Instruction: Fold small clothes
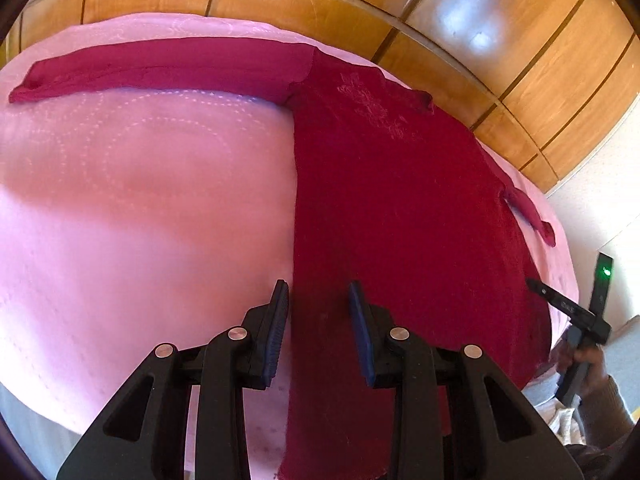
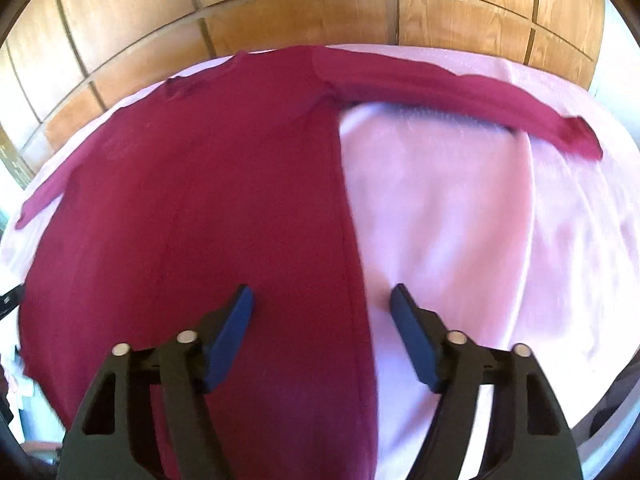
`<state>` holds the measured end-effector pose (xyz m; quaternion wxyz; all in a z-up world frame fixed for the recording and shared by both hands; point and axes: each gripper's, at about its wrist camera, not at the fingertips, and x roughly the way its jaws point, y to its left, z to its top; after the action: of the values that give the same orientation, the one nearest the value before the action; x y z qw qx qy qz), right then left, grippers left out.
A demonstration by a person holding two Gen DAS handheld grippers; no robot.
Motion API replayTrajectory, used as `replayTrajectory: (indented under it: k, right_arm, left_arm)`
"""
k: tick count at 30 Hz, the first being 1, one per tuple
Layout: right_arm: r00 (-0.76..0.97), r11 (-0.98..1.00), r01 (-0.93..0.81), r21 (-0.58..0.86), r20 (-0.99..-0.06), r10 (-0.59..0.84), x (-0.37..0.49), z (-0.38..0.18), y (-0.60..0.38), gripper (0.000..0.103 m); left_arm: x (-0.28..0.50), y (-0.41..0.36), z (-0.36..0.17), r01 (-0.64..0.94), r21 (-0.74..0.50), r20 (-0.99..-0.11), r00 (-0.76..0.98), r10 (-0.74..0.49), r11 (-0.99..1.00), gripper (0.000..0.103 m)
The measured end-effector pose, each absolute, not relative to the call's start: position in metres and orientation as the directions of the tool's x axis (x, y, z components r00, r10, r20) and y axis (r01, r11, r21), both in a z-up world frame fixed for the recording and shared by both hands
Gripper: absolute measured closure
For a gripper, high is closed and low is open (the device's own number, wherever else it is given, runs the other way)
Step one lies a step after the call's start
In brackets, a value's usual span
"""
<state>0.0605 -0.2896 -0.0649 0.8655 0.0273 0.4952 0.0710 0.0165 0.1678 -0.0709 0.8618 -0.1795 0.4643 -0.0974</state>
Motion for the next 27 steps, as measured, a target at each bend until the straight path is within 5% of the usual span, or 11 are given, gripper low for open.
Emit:
replayTrajectory:
  k: [3, 4, 5, 7, 15, 17, 23, 25, 27]
  right_arm:
    - [0.483, 0.984, -0.144, 0.109, -0.860, 0.165, 0.047, -0.063, -0.283, 0.075]
    - [0.481, 0.982, -0.153, 0.107, -0.861, 0.168, 0.045, -0.063, -0.281, 0.092]
    - [0.479, 0.981, -0.163, 0.101, -0.862, 0.168, 0.043, -0.059, -0.279, 0.094]
    - [0.485, 0.979, -0.169, 0.116, -0.855, 0.186, 0.039, -0.050, -0.280, 0.095]
    - [0.421, 0.974, -0.171, 0.148, -0.883, 0.208, 0.022, -0.065, -0.296, 0.095]
    - [0.424, 0.974, -0.153, 0.169, -0.879, 0.219, 0.023, -0.066, -0.297, 0.093]
    - [0.445, 0.963, -0.137, 0.233, -0.854, 0.270, 0.032, -0.055, -0.306, 0.059]
    - [0.476, 0.959, -0.111, 0.261, -0.833, 0.282, 0.035, -0.046, -0.315, 0.058]
    - [0.510, 0.952, -0.055, 0.301, -0.811, 0.286, 0.043, -0.040, -0.333, 0.053]
  left_arm:
    - [0.013, 0.160, -0.071, 0.021, -0.385, -0.764, 0.553, -0.331, 0.923, 0.074]
    - [0.009, 0.164, -0.071, 0.018, -0.373, -0.771, 0.550, -0.321, 0.928, 0.081]
    - [0.009, 0.163, -0.072, 0.019, -0.366, -0.777, 0.544, -0.317, 0.930, 0.093]
    - [0.007, 0.165, -0.069, 0.009, -0.367, -0.776, 0.549, -0.311, 0.930, 0.094]
    - [-0.005, 0.174, -0.073, -0.019, -0.368, -0.798, 0.520, -0.305, 0.930, 0.094]
    - [-0.004, 0.175, -0.063, -0.026, -0.369, -0.795, 0.527, -0.301, 0.929, 0.085]
    - [0.012, 0.160, -0.024, 0.008, -0.291, -0.728, 0.647, -0.227, 0.957, 0.079]
    - [0.022, 0.144, -0.024, 0.022, -0.260, -0.722, 0.660, -0.209, 0.965, 0.054]
    - [0.037, 0.115, -0.026, 0.066, -0.231, -0.715, 0.664, -0.216, 0.971, 0.047]
